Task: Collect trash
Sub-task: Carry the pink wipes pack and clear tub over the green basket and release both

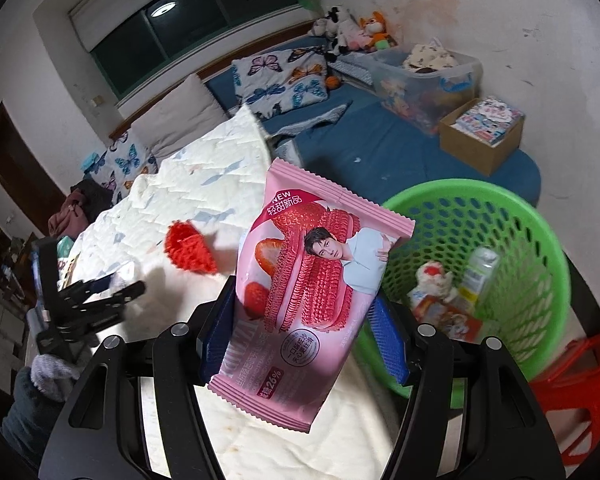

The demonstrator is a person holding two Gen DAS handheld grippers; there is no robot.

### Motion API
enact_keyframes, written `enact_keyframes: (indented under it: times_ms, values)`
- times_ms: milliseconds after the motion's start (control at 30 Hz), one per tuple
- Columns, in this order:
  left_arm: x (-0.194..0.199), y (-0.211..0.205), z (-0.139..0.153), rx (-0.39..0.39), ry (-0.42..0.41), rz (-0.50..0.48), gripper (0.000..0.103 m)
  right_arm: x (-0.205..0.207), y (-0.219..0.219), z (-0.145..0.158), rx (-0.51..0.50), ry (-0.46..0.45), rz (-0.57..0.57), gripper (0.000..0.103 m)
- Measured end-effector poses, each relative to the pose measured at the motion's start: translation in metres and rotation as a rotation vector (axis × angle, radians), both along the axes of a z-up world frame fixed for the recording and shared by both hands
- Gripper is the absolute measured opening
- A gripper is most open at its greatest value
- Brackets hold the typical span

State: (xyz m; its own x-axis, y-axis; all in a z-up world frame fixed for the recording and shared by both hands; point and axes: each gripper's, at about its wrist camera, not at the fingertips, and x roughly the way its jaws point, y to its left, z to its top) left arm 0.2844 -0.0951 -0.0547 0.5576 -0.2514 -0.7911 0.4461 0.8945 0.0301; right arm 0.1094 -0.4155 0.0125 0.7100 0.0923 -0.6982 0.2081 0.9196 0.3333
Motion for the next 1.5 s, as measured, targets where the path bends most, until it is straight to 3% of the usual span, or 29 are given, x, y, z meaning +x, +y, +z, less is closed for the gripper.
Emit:
enact_keyframes:
  times_ms: [300,533,667,900,1133,1500]
  values:
    - [-0.025,-0.019,0.037,-0.095,-0.030,-0.056,0.066,-0.010,-0.059,-0.013,-0.044,0.036,-0.123,0.064]
    - [-0.041,-0.055,0.056,-0.112,-0.046,-0.127,0.066,-0.003,-0.091,-0.038,-0.027,0.087,-0.174,0.065]
    - [-0.049,-0.082,0.062,-0.110,-0.052,-0.172,0.066,0.002,-0.103,-0.045,-0.003,0.085,-0.181,0.072]
    - [-0.064,-0.134,0.065,-0.100,-0.050,-0.262,0.066,0.000,-0.116,-0.046,0.013,0.070,-0.181,0.078]
    - [-0.076,-0.177,0.062,-0.090,-0.040,-0.333,0.066,-0.024,-0.131,-0.033,0.018,0.031,-0.211,0.078]
    - [-0.096,-0.258,0.035,-0.034,0.019,-0.440,0.067,-0.070,-0.149,-0.024,0.024,-0.004,-0.260,0.080]
